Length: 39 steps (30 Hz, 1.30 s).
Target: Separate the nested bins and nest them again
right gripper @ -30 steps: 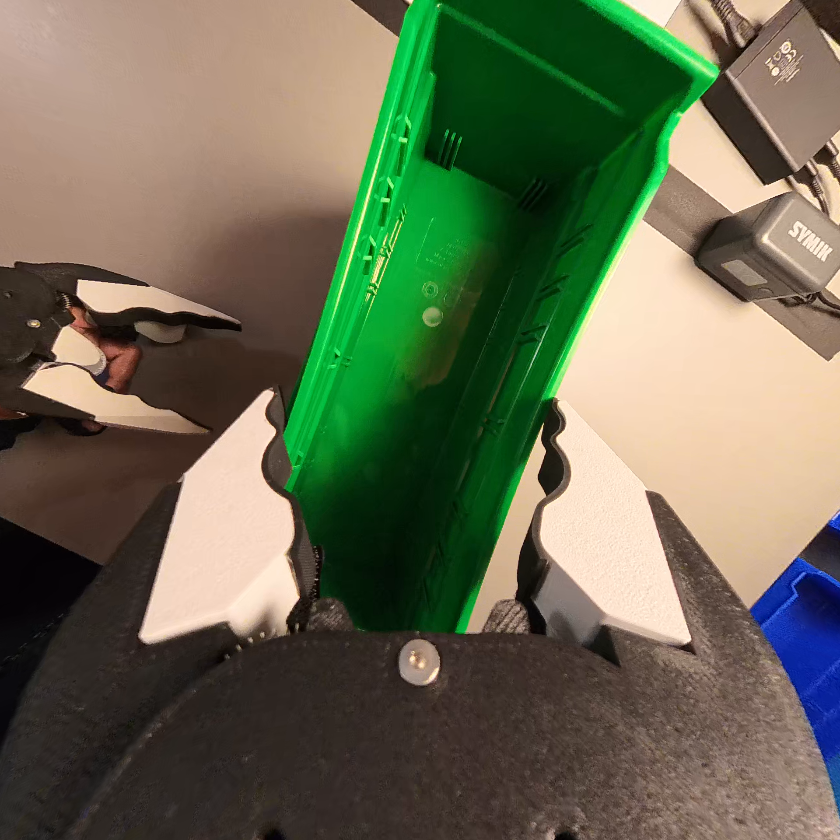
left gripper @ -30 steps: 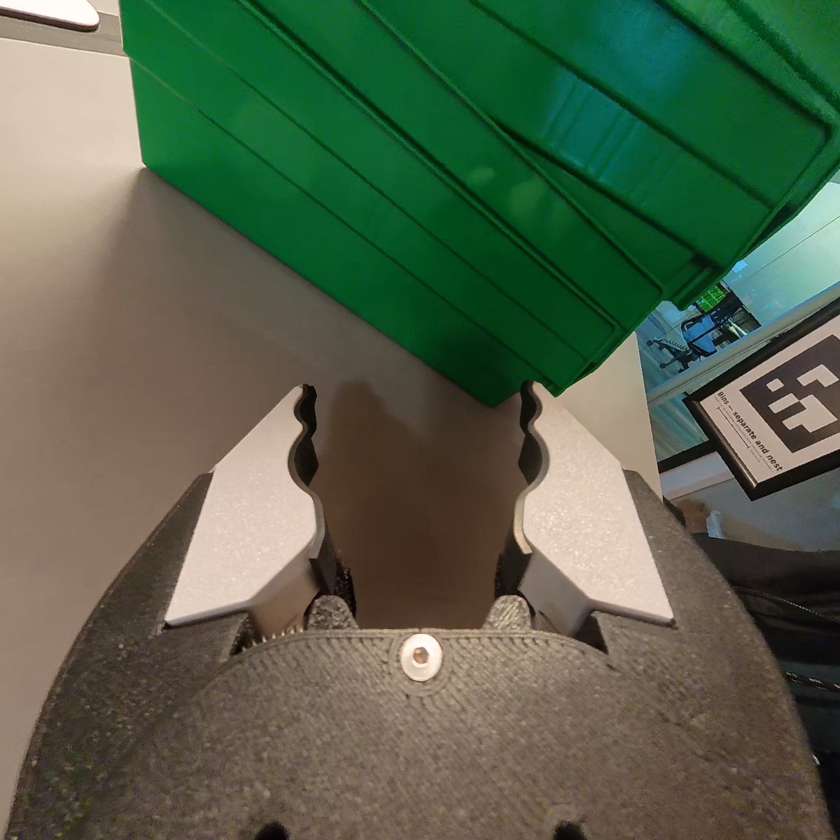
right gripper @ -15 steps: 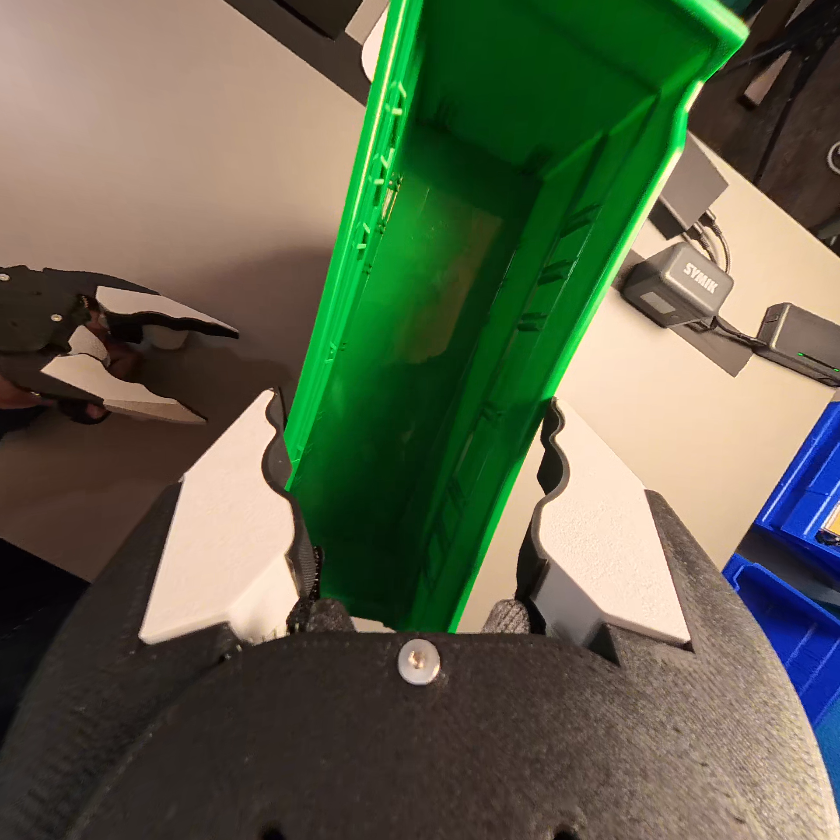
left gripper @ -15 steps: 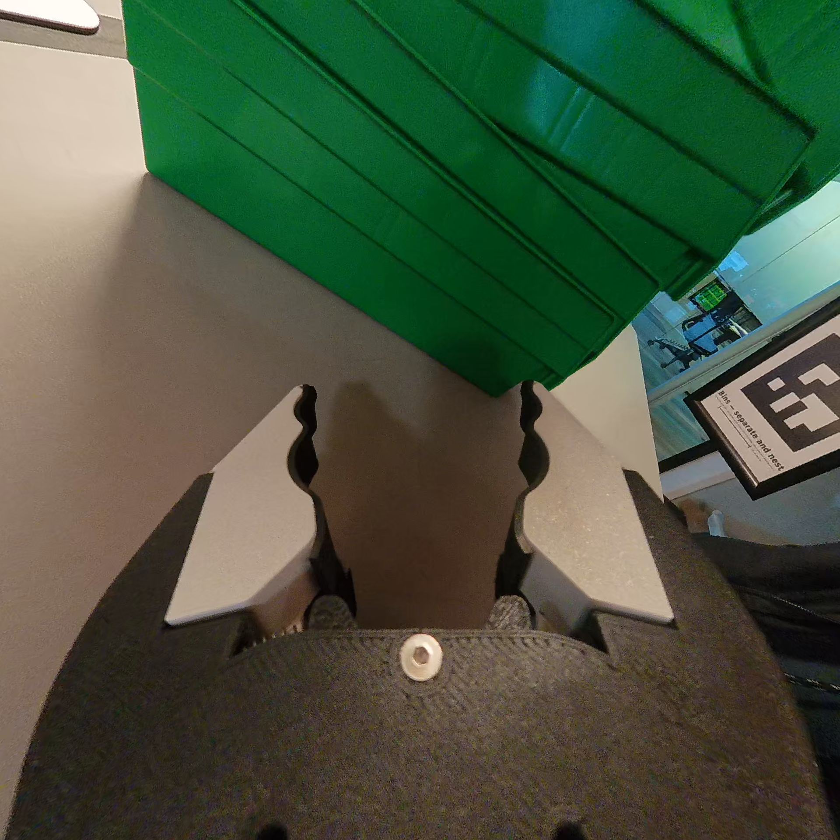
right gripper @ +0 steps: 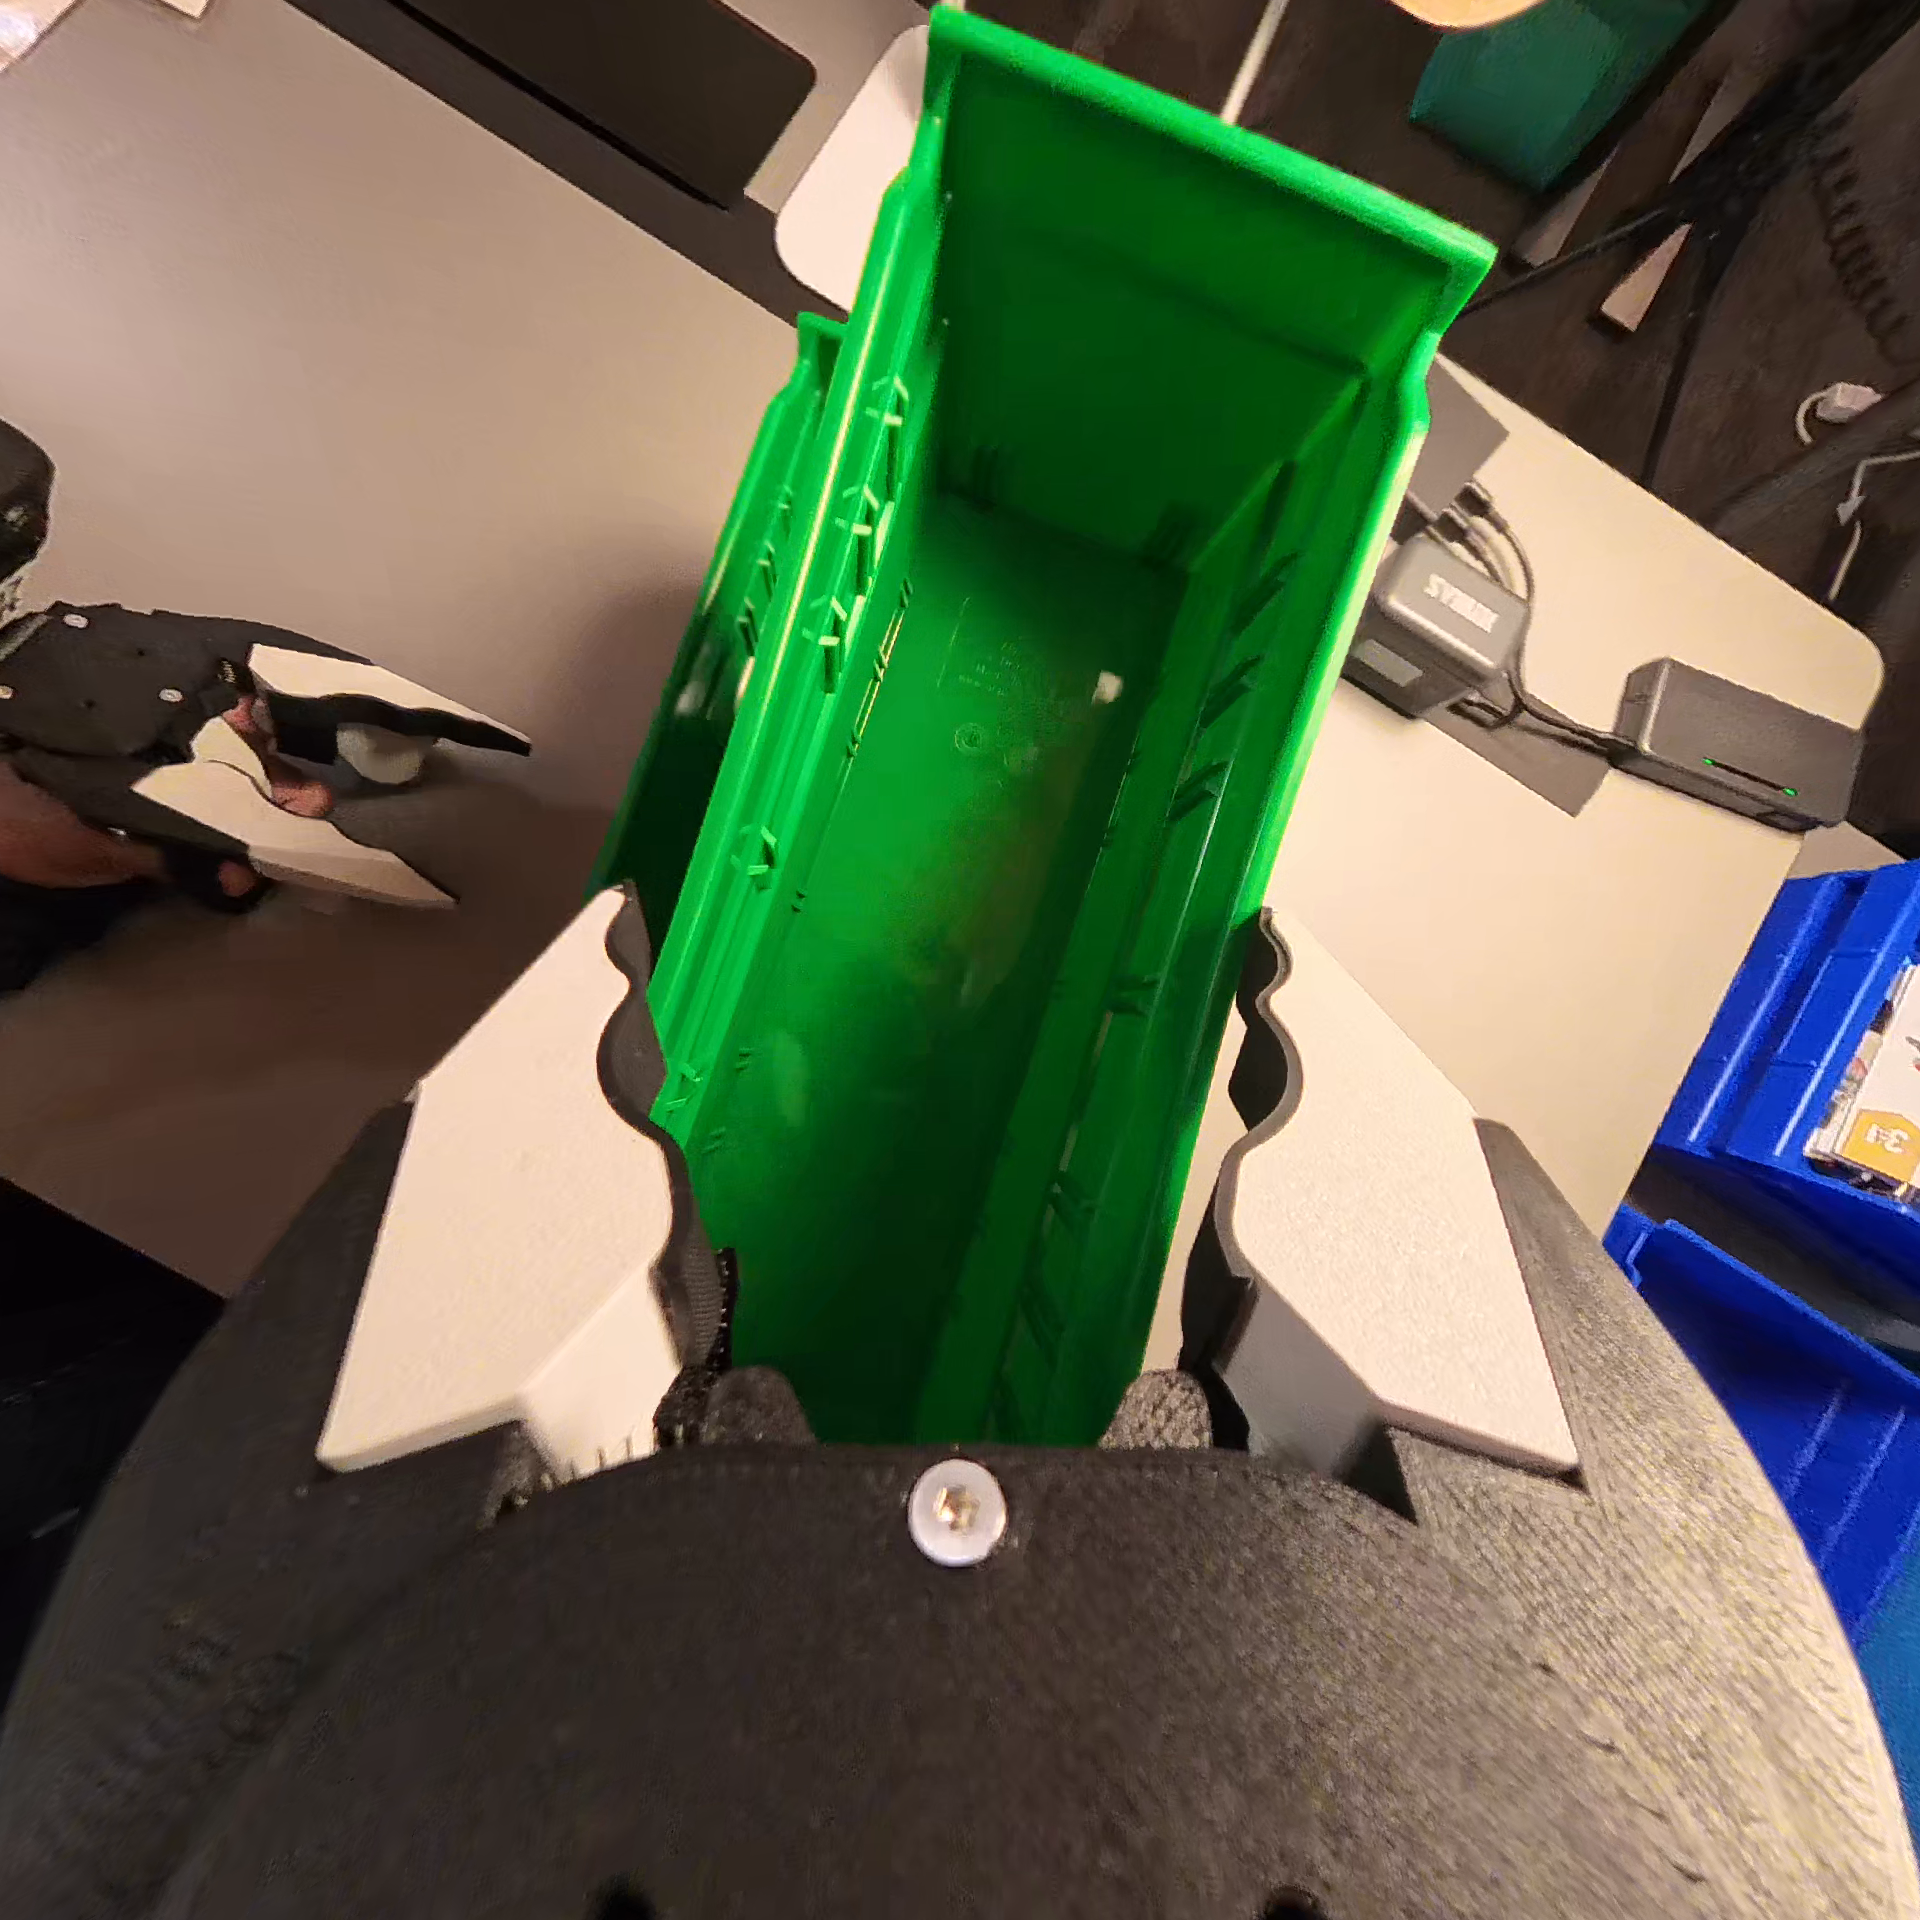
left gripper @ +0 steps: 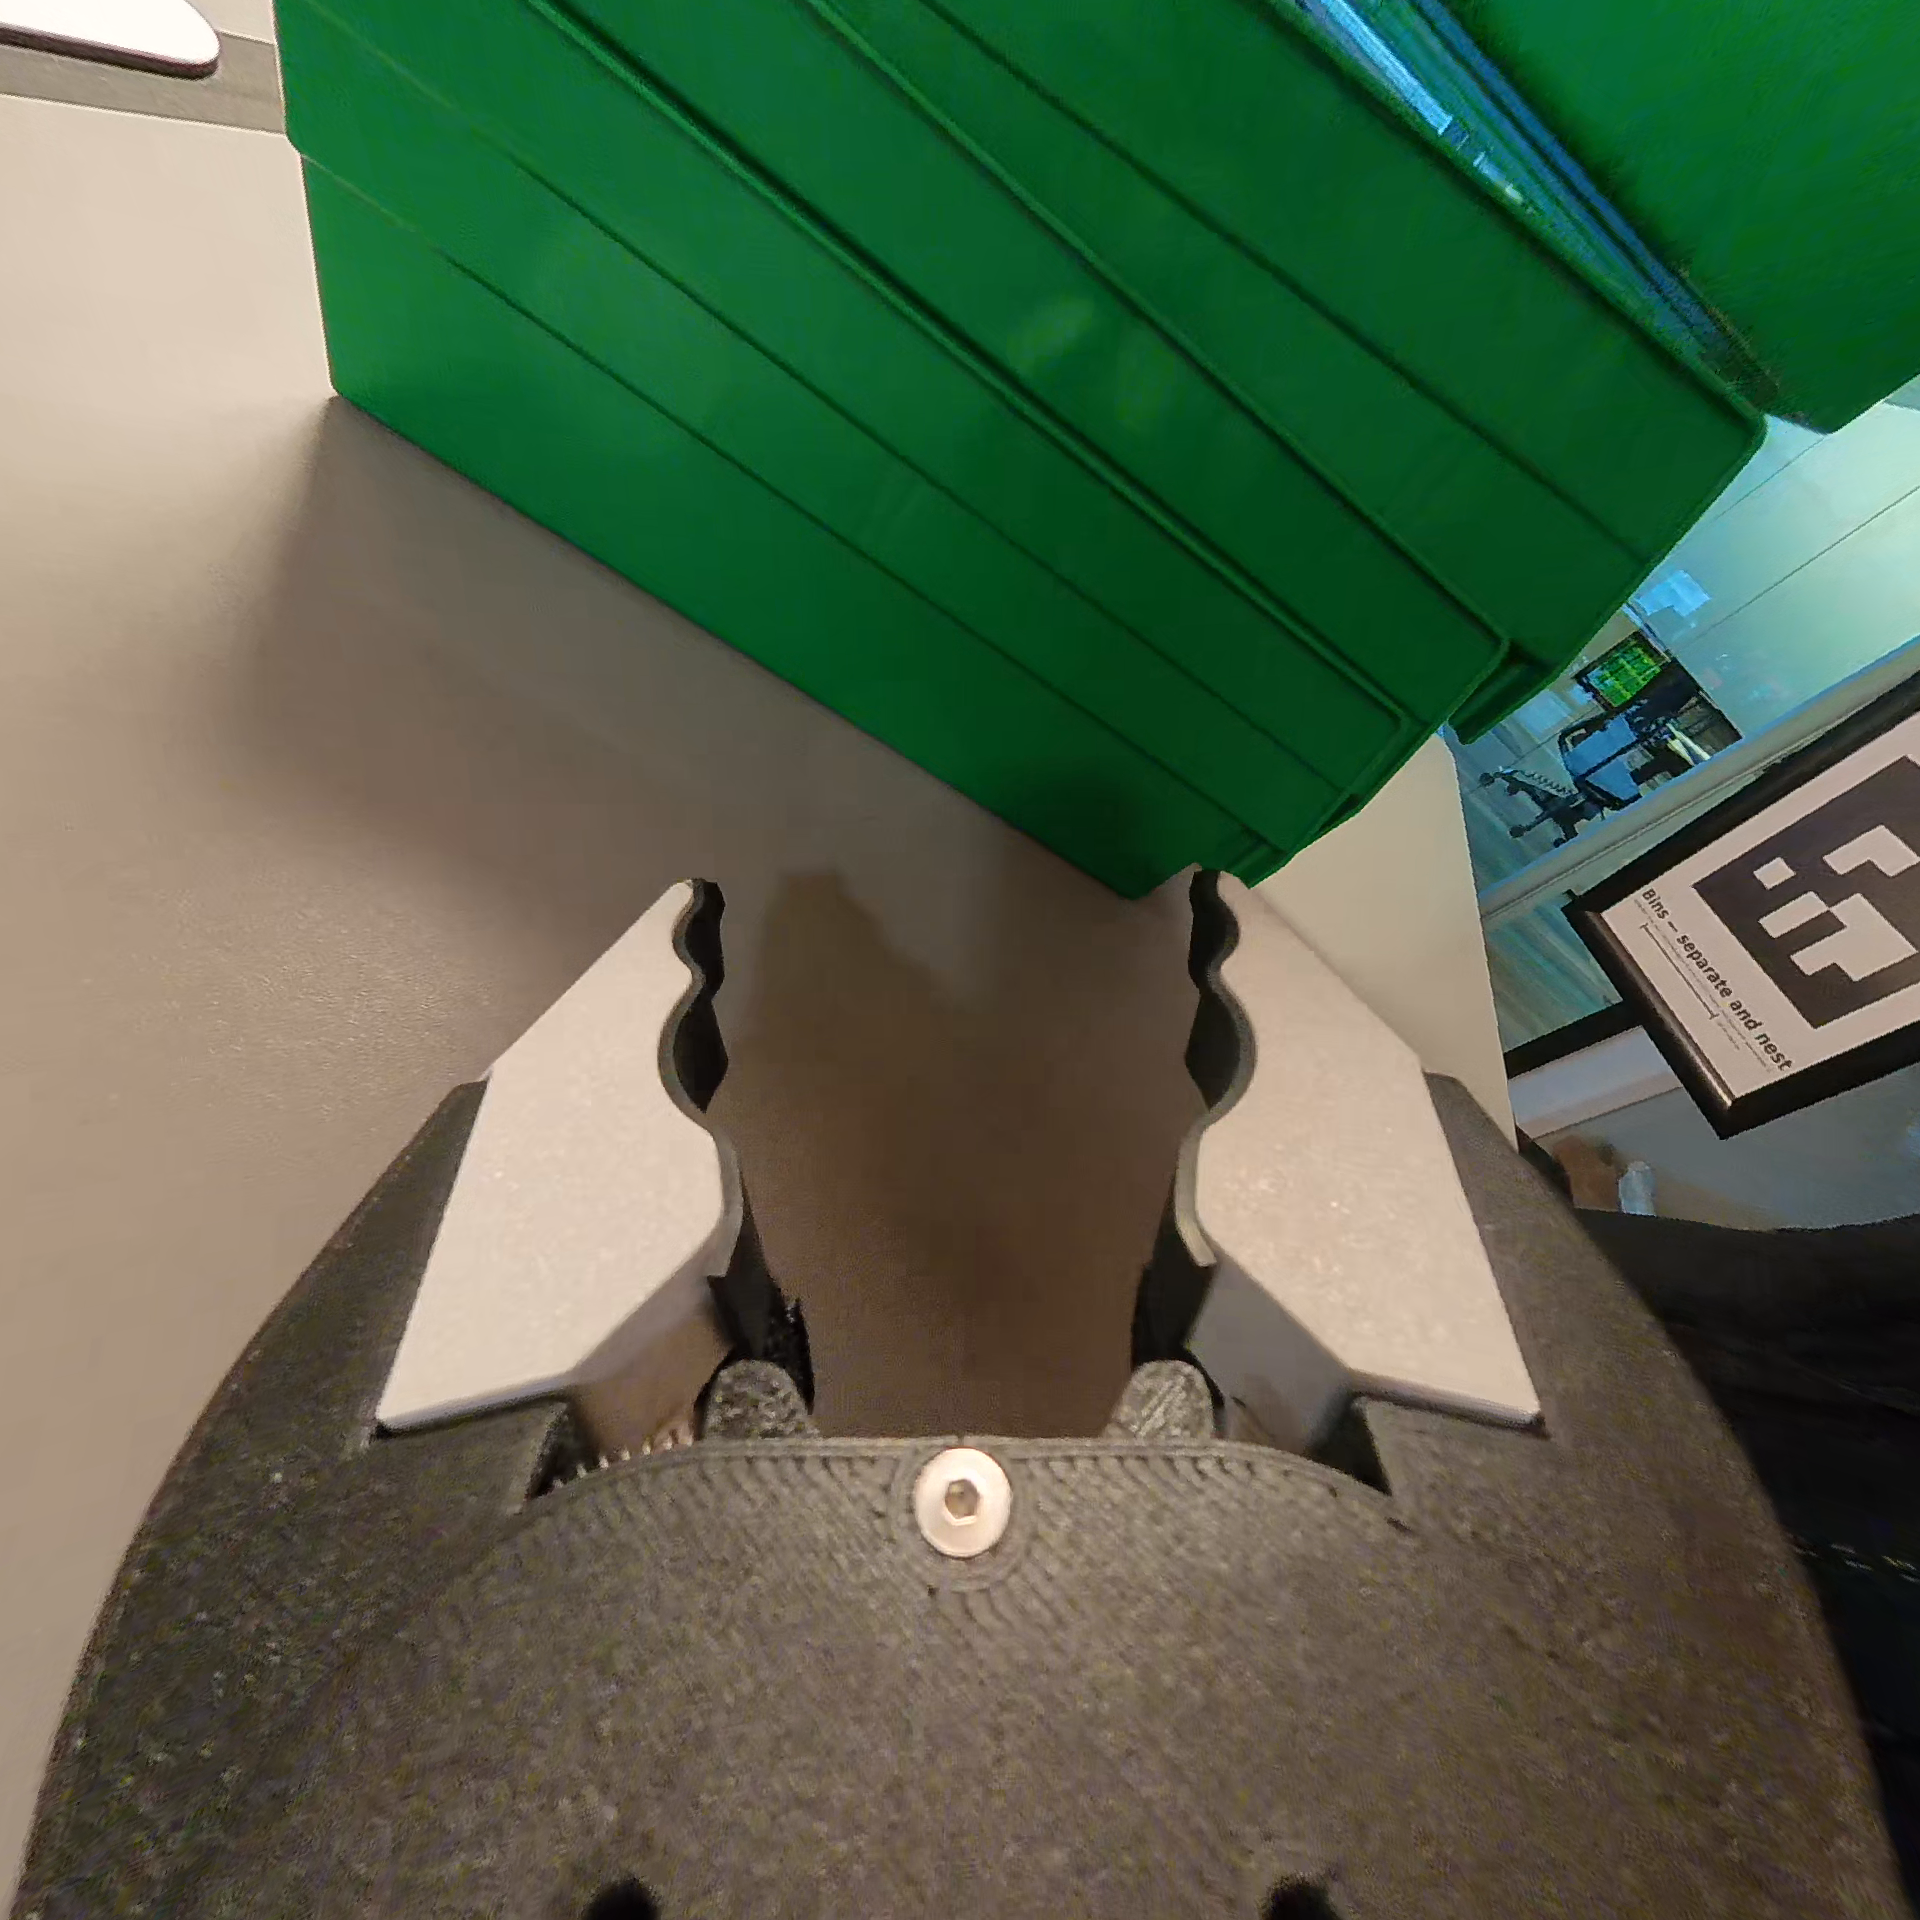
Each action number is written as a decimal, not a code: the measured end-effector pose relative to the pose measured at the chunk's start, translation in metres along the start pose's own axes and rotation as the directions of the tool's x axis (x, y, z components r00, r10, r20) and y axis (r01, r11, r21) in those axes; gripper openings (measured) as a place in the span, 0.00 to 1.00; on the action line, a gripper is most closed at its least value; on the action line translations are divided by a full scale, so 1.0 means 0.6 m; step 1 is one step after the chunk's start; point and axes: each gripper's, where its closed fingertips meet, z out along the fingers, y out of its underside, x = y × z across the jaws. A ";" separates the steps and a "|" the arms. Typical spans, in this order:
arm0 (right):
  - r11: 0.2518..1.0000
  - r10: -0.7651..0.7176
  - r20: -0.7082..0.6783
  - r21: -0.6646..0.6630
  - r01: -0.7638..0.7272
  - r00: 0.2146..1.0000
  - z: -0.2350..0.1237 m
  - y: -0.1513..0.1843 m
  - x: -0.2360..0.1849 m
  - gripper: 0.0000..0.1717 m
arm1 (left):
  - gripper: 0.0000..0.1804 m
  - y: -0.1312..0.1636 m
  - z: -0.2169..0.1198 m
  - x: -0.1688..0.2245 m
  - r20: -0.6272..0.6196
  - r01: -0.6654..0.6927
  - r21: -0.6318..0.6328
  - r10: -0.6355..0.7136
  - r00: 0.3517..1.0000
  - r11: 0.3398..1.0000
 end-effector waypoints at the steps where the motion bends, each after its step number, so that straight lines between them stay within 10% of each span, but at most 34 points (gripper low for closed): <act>1: 1.000 0.009 -0.003 0.008 -0.009 1.000 -0.009 0.006 0.010 0.66 | 0.50 0.000 0.000 0.000 -0.001 0.002 0.001 -0.002 1.000 1.000; 9: 0.990 0.136 -0.060 0.038 -0.134 0.989 -0.034 0.089 0.118 0.66 | 0.50 -0.001 0.000 -0.001 -0.005 0.012 0.002 -0.012 1.000 1.000; 21: 0.953 0.267 -0.040 -0.140 -0.270 0.963 0.166 0.305 0.153 0.66 | 0.50 -0.004 -0.002 -0.002 -0.017 0.030 0.013 -0.030 0.999 0.999; 39: 0.932 0.237 0.083 0.264 -0.250 0.968 0.063 0.282 0.049 0.68 | 0.50 -0.004 -0.003 -0.001 -0.031 0.042 0.013 -0.042 0.999 0.999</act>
